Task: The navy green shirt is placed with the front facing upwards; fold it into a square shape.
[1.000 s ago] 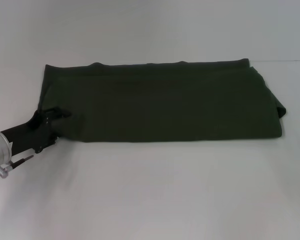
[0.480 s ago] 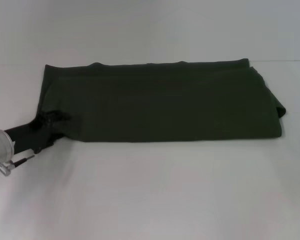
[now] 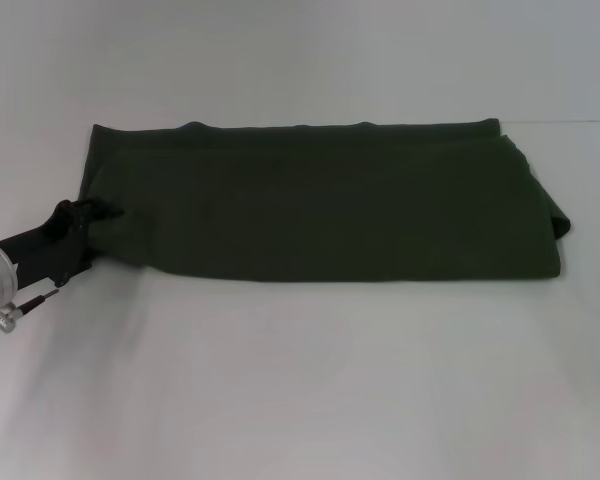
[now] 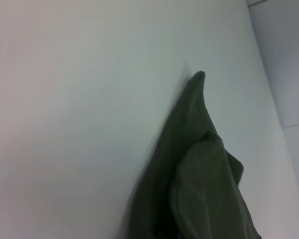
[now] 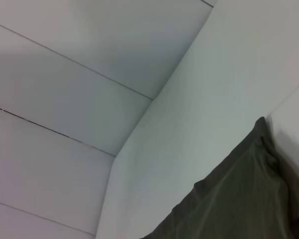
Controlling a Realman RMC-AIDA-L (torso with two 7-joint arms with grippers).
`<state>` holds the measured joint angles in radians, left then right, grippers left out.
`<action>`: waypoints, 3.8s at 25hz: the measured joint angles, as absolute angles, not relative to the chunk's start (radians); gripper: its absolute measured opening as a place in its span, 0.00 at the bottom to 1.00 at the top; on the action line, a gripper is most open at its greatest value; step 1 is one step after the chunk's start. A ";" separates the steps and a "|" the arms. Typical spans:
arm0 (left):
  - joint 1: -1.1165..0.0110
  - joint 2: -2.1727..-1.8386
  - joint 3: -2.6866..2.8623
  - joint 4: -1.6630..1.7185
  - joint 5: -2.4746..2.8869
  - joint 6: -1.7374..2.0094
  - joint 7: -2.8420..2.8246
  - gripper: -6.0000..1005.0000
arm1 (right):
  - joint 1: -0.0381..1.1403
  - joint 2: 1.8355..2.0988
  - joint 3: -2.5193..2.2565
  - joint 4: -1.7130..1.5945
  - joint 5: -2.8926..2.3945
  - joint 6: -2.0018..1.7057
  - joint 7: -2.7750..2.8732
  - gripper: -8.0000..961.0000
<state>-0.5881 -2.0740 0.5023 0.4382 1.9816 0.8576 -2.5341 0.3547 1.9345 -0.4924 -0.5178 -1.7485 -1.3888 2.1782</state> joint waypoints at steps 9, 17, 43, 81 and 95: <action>-0.579 -2.075 0.513 0.450 1.982 0.876 -2.525 0.44 | 0.350 1.934 -0.490 -0.517 -1.746 -1.391 2.178 0.95; -0.583 -2.075 0.514 0.464 1.981 0.890 -2.484 0.28 | 0.350 1.934 -0.480 -0.517 -1.751 -1.391 2.178 0.95; -0.439 -2.079 0.494 0.747 2.057 0.986 -2.338 0.02 | 0.369 1.889 -0.482 -0.517 -1.789 -1.367 2.203 0.95; -0.755 -2.170 1.440 0.837 1.912 0.912 -2.218 0.07 | 0.371 1.904 -0.491 -0.515 -1.791 -1.379 2.192 0.95; -0.658 -2.170 1.389 1.012 1.852 0.957 -2.231 0.51 | 0.369 1.903 -0.491 -0.515 -1.810 -1.372 2.192 0.95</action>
<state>-0.6583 -2.1704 1.3890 1.0118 1.8524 0.9569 -2.2310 0.3692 1.9035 -0.4908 -0.5154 -1.8097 -1.3716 2.1920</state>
